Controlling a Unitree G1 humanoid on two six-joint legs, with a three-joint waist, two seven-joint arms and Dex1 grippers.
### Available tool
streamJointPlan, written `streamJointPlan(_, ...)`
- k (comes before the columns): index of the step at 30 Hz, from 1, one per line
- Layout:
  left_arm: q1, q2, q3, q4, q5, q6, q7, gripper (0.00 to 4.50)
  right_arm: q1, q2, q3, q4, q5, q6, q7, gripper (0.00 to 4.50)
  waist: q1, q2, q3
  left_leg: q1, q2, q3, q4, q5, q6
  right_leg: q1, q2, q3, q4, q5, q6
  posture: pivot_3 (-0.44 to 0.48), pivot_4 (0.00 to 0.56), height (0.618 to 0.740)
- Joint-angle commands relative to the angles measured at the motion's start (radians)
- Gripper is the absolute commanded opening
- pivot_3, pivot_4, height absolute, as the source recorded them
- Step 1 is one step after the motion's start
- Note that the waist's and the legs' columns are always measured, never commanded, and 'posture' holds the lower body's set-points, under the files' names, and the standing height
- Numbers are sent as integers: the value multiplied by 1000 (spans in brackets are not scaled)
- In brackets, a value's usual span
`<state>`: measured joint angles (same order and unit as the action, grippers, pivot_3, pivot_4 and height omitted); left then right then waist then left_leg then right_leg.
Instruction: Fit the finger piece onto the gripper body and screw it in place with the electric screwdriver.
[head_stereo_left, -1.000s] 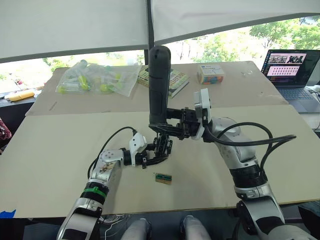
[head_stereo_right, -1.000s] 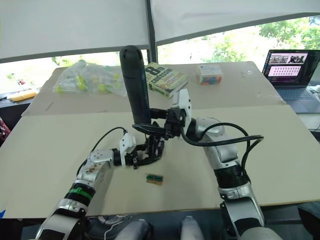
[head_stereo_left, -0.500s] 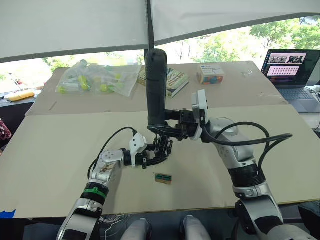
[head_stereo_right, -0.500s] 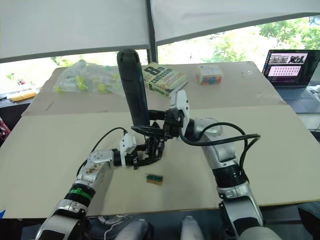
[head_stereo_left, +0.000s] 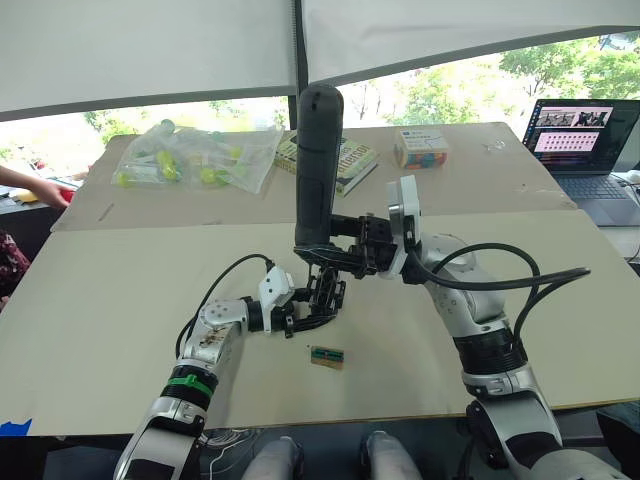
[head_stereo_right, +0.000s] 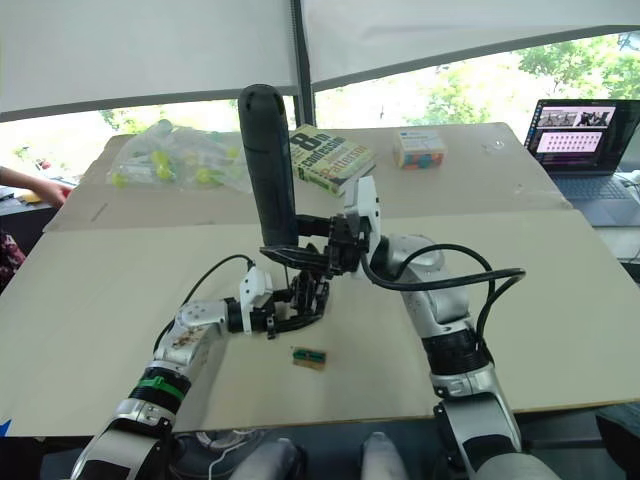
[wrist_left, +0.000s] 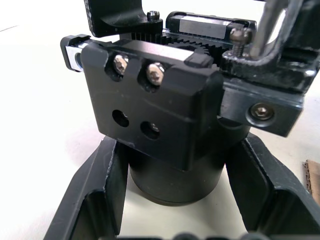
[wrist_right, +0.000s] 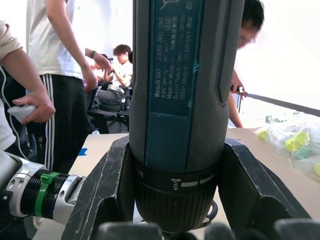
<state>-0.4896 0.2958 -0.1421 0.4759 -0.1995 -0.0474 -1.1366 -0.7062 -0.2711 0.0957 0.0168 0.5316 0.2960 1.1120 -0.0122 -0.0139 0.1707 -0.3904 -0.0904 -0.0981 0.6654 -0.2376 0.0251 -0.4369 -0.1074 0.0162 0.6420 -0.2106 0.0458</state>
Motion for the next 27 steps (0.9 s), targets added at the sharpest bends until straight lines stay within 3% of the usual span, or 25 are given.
streamJointPlan(1, 27, -9, -29, 11, 9, 10, -14, 2325, -49, -8, -43, -17, 20, -41, 11, 1924, 0, 0, 0, 0, 0, 0, 0, 0, 0, 0, 0, 0, 0, 0, 0, 0, 150, 740)
streamJointPlan(27, 28, -4, -29, 13, 11, 15, -14, 2325, -50, -47, -45, -18, 35, -15, 43, 1924, 0, 0, 0, 0, 0, 0, 0, 0, 0, 0, 0, 0, 0, 0, 0, 0, 150, 740)
